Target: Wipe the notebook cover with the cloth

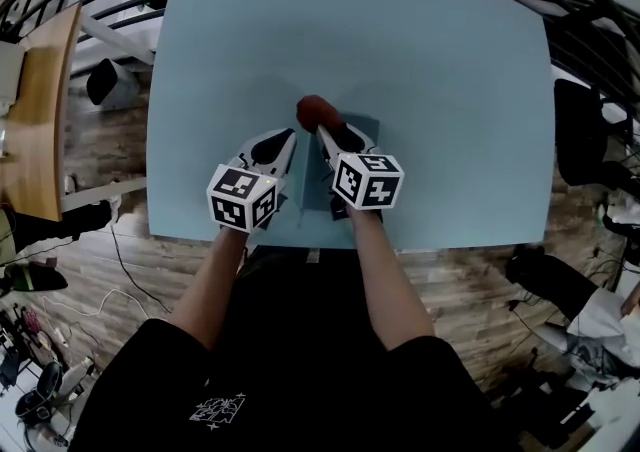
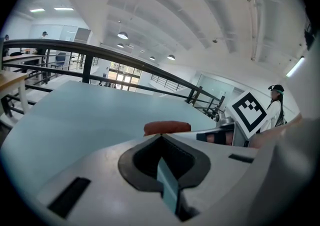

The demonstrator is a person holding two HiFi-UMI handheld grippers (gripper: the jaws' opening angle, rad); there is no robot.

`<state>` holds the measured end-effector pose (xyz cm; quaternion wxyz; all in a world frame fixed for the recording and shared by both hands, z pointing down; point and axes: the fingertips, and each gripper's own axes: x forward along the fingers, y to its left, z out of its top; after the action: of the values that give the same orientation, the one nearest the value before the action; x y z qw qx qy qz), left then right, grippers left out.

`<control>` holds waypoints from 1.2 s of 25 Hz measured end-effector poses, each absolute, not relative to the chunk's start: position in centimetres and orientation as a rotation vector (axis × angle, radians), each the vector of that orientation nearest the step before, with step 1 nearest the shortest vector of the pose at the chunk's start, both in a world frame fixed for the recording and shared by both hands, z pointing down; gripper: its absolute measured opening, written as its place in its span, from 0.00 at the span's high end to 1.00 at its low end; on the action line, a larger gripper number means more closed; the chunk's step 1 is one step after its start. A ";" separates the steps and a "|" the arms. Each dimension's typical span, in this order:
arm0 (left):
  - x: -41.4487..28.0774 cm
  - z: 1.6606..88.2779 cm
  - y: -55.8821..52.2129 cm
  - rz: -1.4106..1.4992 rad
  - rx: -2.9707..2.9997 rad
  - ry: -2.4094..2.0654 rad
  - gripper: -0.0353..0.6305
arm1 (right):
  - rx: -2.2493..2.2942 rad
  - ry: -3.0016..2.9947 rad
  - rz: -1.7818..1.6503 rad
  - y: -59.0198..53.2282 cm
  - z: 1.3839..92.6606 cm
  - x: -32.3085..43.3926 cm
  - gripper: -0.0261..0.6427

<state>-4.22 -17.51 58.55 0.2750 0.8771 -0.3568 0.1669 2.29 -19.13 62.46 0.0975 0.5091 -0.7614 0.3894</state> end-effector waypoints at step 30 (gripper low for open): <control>-2.5 60.4 -17.2 0.492 2.331 -0.904 0.96 | 1.787 -1.991 1.163 -14.9 64.1 13.5 0.80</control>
<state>-2.49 -17.25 60.37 0.2927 0.8748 -0.3392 0.1846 13.46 -14.92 64.12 0.1120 0.6087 -0.6781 0.3963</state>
